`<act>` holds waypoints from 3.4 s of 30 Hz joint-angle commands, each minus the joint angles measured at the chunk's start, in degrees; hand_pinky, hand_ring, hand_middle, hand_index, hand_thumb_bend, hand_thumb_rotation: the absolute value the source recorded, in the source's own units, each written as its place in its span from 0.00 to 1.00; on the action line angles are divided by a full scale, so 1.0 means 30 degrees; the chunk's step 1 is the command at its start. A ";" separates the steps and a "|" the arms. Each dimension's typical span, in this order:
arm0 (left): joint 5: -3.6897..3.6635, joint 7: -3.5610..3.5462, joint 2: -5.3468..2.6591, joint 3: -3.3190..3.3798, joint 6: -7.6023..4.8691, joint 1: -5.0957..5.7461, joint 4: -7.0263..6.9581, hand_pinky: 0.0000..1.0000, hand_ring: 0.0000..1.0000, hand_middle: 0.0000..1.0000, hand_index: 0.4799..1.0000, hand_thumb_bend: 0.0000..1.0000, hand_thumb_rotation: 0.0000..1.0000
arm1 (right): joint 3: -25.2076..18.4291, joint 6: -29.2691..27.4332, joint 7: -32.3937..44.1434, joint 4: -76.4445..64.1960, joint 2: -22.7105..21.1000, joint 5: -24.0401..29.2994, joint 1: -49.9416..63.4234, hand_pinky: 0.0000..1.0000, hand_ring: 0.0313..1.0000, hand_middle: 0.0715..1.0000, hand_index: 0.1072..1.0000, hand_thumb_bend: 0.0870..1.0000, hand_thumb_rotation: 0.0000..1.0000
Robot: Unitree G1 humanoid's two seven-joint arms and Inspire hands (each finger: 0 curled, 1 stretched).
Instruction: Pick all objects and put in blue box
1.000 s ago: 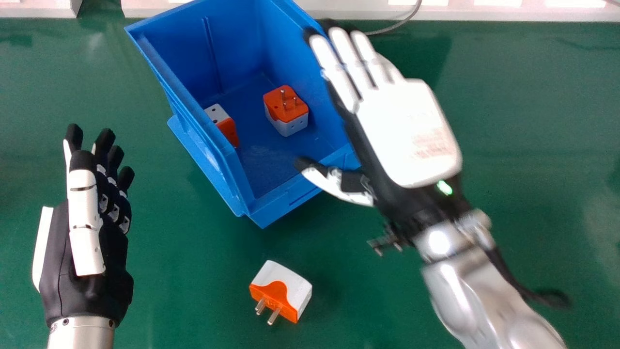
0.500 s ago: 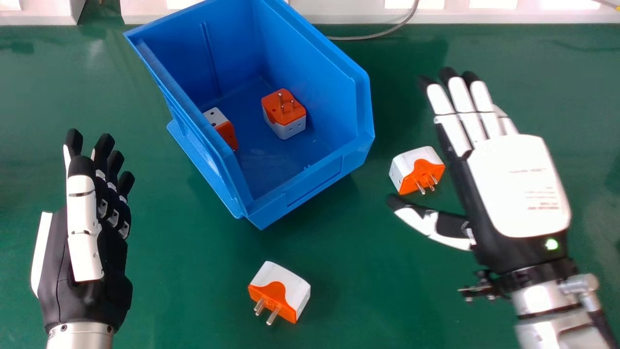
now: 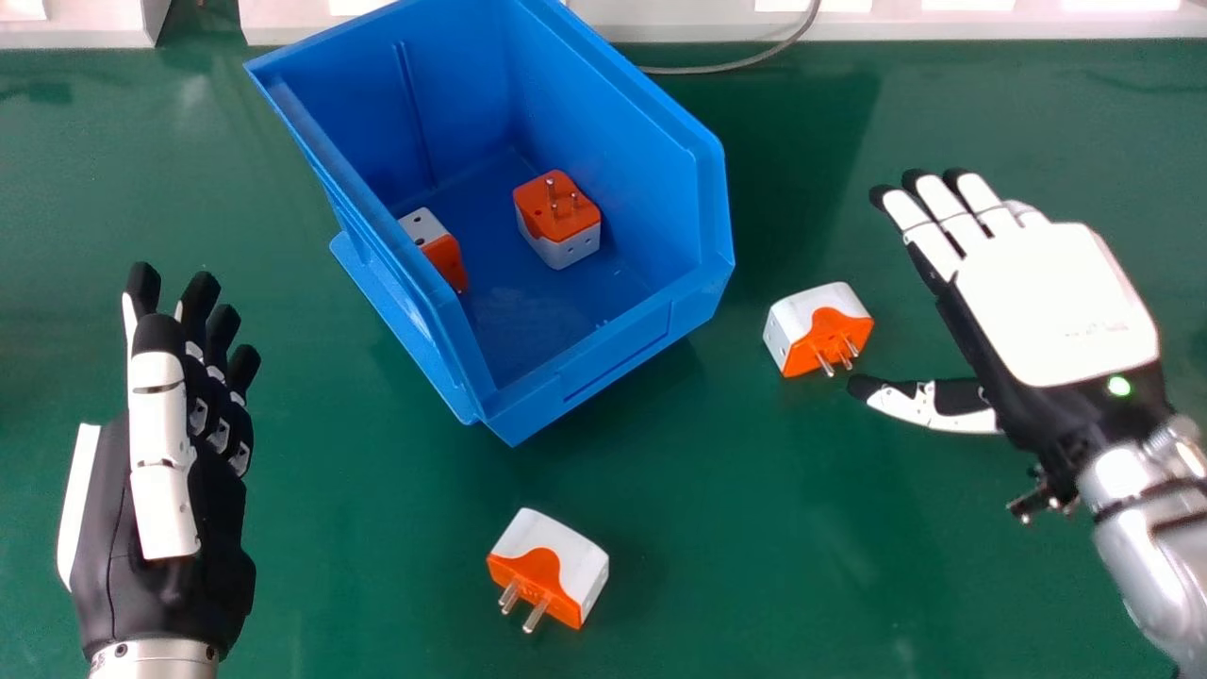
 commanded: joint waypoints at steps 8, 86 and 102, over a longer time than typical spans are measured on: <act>0.0004 0.0136 0.0046 -0.0003 -0.0065 0.0519 -0.1071 1.00 1.00 1.00 1.00 0.42 1.00 | 0.2412 -0.2260 0.1182 0.4855 -0.0935 -0.0899 -0.4957 0.84 0.95 0.96 0.93 0.38 0.55; 0.0519 0.1109 -0.0552 -0.0829 0.0164 0.2881 -0.3300 1.00 1.00 0.98 1.00 0.41 0.99 | 0.9624 -0.2969 0.3726 1.7044 0.4682 -0.1272 -1.5413 0.58 0.61 0.63 0.59 0.35 0.58; 0.0256 0.1455 -0.0756 -0.0995 0.0363 0.3178 -0.3773 1.00 1.00 0.99 1.00 0.41 0.93 | 0.9282 -0.1999 0.4636 1.7715 0.5931 -0.0617 -1.5761 0.56 0.60 0.62 0.58 0.30 0.50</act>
